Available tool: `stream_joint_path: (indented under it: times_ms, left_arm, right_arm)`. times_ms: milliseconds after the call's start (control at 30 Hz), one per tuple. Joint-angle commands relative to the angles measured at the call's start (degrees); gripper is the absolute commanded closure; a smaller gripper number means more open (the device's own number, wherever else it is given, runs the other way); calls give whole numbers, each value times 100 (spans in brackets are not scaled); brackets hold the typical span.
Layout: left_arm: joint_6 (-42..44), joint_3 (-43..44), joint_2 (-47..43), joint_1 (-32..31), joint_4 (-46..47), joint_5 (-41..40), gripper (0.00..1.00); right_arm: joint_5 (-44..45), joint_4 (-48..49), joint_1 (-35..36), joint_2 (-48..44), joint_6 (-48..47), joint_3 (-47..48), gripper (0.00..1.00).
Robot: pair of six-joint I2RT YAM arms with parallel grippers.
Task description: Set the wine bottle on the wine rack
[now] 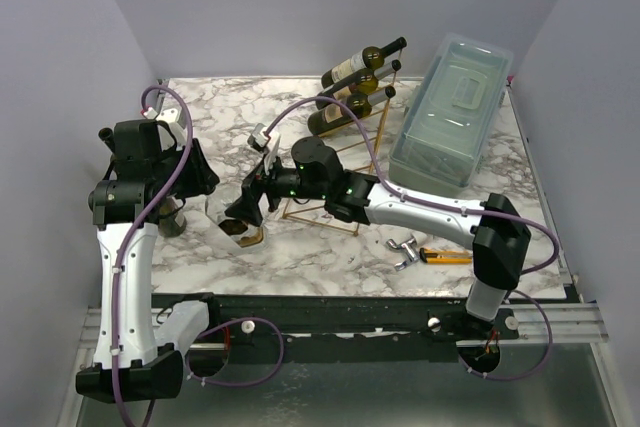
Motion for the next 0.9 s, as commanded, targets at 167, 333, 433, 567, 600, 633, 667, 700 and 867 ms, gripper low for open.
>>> stream_joint_path:
  times_ms: [167, 333, 433, 567, 600, 633, 667, 700, 867]
  left_arm:
    - [-15, 289, -73, -45, 470, 408, 100]
    - [198, 76, -295, -163, 854, 88, 100]
    - [318, -70, -374, -299, 1045, -46, 100]
    - [366, -288, -354, -469, 1145, -203, 100]
    - [369, -344, -340, -550, 1162, -269, 100]
    - [376, -379, -332, -599, 1187, -342, 100]
    - [393, -407, -323, -652, 1190, -426, 100]
    - [388, -419, -321, -732, 1198, -544, 100]
    - [356, -379, -261, -1124, 1259, -871, 100]
  right_arm:
    - [29, -216, 31, 290, -120, 335, 0]
    - [555, -95, 30, 185, -11, 179, 0]
    - [739, 53, 21, 70, 69, 3, 0]
    - [849, 261, 25, -91, 148, -290, 0]
    - [903, 303, 29, -136, 166, -360, 0]
    - [969, 349, 24, -196, 196, -446, 0]
    - [1011, 389, 19, -243, 214, -516, 0]
    - [1058, 428, 16, -286, 225, -596, 0]
    - [1125, 462, 16, -312, 234, -748, 0]
